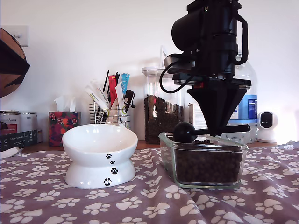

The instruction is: Measure one spoon of cat food and pour it into the food bowl

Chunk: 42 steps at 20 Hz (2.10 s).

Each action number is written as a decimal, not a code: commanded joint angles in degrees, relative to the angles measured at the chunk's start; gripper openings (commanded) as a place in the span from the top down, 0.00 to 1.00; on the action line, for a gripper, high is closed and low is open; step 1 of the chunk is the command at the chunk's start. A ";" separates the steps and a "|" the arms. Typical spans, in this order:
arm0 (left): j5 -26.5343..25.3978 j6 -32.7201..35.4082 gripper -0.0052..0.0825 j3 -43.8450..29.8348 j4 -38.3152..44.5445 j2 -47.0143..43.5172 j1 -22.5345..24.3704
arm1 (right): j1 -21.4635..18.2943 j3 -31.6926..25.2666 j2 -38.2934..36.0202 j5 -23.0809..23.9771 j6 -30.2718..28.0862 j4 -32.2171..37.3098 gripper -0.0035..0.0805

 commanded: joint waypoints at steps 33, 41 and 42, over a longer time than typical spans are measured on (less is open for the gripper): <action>13.05 -5.92 0.96 -0.39 28.22 14.86 -0.20 | 3.02 -49.77 -53.24 -23.52 16.26 56.70 0.97; 24.06 -10.05 0.96 -0.39 42.99 23.32 -3.15 | 2.99 -57.48 -53.55 -38.05 20.63 83.91 0.97; 25.03 -10.88 0.96 -0.39 45.55 24.55 -3.67 | 2.99 -57.48 -53.51 -39.56 20.96 86.62 0.97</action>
